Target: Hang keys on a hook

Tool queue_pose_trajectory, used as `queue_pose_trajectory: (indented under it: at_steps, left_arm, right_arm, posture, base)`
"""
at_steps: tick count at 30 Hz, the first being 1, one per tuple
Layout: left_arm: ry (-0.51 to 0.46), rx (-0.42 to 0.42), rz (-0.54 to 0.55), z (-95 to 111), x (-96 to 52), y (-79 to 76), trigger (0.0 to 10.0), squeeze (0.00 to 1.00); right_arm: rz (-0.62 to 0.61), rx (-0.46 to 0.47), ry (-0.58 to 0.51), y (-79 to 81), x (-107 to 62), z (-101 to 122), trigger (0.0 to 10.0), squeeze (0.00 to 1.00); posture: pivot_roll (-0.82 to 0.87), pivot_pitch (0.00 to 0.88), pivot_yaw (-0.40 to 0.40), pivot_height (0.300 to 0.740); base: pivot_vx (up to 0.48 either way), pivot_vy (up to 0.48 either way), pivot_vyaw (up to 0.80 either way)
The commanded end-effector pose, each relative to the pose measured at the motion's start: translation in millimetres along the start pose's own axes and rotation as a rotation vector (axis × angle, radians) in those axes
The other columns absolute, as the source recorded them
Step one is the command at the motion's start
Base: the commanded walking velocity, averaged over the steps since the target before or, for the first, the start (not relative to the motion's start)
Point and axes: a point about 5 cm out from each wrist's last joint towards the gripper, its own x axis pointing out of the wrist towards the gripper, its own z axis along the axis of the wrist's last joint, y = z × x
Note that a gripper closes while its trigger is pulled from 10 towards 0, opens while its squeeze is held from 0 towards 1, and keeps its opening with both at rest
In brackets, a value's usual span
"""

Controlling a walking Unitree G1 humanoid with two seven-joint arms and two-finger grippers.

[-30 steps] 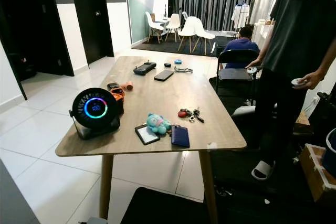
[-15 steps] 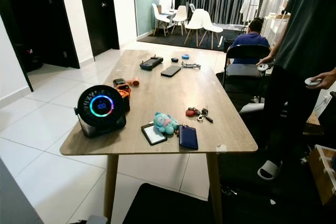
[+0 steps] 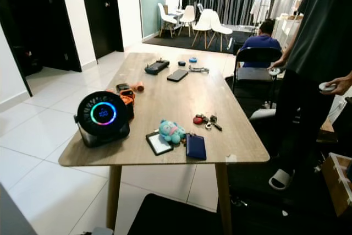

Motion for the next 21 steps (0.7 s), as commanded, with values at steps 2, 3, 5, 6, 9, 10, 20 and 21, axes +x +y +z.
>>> queue_pose_trajectory:
  at_steps: [2,3,5,6,9,10,20,21]
  left_arm:
    - [0.011,-0.013,-0.010,-2.9,-0.7,-3.1,10.0,0.00]
    - [0.010,-0.012,-0.010,-2.7,-0.7,-3.0,10.0,0.00]
    - [0.009,-0.012,-0.010,-2.5,-0.7,-3.0,10.0,0.00]
    - [0.007,-0.010,-0.009,-2.4,-0.7,-2.7,10.0,0.00]
    - [0.010,-0.006,-0.002,-3.0,-1.0,-2.0,10.0,0.00]
    - [0.008,-0.007,0.008,-3.4,-1.6,-0.9,10.0,0.00]
    - [0.014,-0.006,0.010,-5.2,-2.8,1.1,10.0,0.00]
    - [0.014,-0.006,0.010,-5.2,-2.9,1.2,10.0,0.00]
  right_arm:
    - [0.004,-0.011,0.012,0.1,-0.8,-2.9,10.0,0.00]
    - [0.004,-0.011,0.012,0.1,-0.8,-2.9,10.0,0.00]
    - [0.005,-0.012,0.013,0.1,-0.8,-2.9,10.0,0.00]
    - [0.005,-0.012,0.014,0.1,-0.8,-3.0,10.0,0.00]
    - [0.005,-0.012,0.015,0.3,-0.9,-3.2,10.0,0.00]
    - [0.006,-0.013,0.016,0.8,-0.9,-3.6,10.0,0.00]
    - [0.013,-0.018,0.016,2.5,-0.7,-3.1,10.0,0.00]
    - [0.014,-0.018,0.015,2.6,-0.6,-2.9,10.0,0.00]
  posture:
    - [0.05,0.030,-0.033,0.740]
    - [0.05,0.030,-0.033,0.740]
    - [0.05,0.031,-0.033,0.740]
    - [0.05,0.031,-0.032,0.740]
    - [0.05,0.030,-0.032,0.740]
    - [0.05,0.030,-0.032,0.740]
    - [0.05,0.028,-0.033,0.740]
    - [0.05,0.028,-0.033,0.740]
  base:
    - [0.334,0.000,0.00]
    - [0.334,0.000,0.00]
    - [0.330,0.000,0.00]
    - [0.330,0.000,0.00]
    - [0.292,0.000,0.00]
    - [0.000,0.000,0.00]
    - [0.000,0.000,0.00]
    - [0.000,0.000,0.00]
